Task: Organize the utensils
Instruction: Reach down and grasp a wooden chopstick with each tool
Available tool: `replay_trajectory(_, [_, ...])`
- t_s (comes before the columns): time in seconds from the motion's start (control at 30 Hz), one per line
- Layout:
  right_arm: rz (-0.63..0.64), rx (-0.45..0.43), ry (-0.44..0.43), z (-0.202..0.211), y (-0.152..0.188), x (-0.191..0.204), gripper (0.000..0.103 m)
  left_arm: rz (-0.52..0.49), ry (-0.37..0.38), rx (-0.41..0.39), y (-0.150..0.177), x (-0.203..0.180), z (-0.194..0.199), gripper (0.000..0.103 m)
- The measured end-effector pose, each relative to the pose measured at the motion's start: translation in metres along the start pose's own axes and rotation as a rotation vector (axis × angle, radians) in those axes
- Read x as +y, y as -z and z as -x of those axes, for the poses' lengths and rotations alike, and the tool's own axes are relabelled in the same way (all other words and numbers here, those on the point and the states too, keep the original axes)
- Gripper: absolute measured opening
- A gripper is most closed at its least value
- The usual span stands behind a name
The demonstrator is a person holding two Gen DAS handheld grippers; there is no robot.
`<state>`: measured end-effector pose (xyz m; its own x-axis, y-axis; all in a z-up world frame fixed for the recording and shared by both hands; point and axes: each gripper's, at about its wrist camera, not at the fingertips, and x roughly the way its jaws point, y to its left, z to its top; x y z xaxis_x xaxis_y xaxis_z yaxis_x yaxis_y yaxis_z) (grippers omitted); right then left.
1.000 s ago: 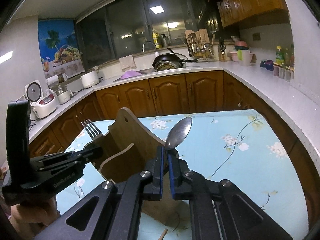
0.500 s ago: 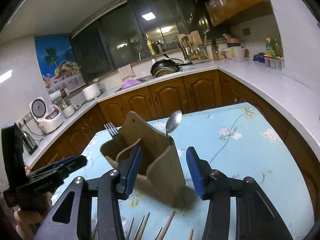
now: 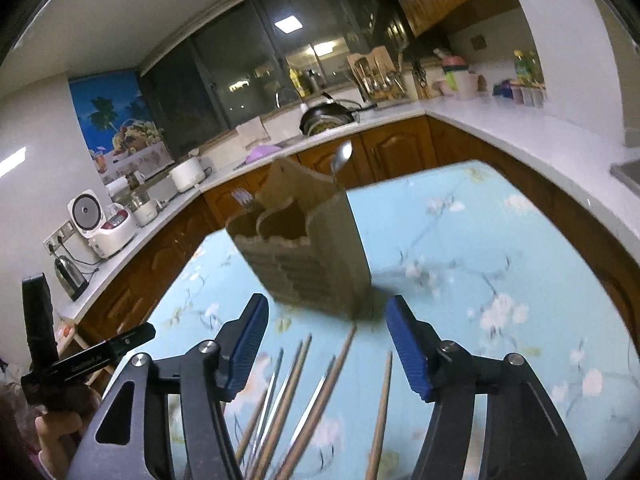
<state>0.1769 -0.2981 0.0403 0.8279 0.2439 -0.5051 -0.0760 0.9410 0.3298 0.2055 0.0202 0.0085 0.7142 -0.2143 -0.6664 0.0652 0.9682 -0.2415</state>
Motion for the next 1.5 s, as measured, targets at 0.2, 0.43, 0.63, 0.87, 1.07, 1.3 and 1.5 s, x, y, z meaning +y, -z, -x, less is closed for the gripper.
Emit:
replay_trajectory(0.2, [-0.024,0.059,0.026,0.006,0.035,-0.006,0.065,0.004,-0.020,0.065,0.030,0.009,-0.004,0.066])
replay_trajectory(0.43, [-0.027,0.114,0.057,0.005,0.057,-0.012,0.065,0.004,-0.033,0.111,0.046,0.010,-0.010,0.066])
replay_trajectory(0.63, [-0.017,0.131,0.053,-0.001,0.060,-0.009,0.065,-0.019,-0.028,0.133,0.044,0.003,-0.017,0.066])
replay_trajectory(0.87, [-0.002,0.147,0.051,-0.022,0.048,-0.001,0.051,-0.047,0.010,0.169,0.032,-0.015,-0.035,0.065])
replay_trajectory(1.07, [-0.006,0.202,0.043,-0.053,0.035,0.003,0.037,-0.083,0.020,0.216,0.017,-0.028,-0.062,0.050])
replay_trajectory(1.3, [-0.001,0.279,0.065,-0.097,0.028,0.004,0.026,-0.127,0.006,0.277,0.011,-0.038,-0.092,0.039])
replay_trajectory(1.5, [0.035,0.374,0.133,-0.141,0.030,0.001,0.023,-0.196,-0.039,0.306,0.011,-0.050,-0.112,0.032])
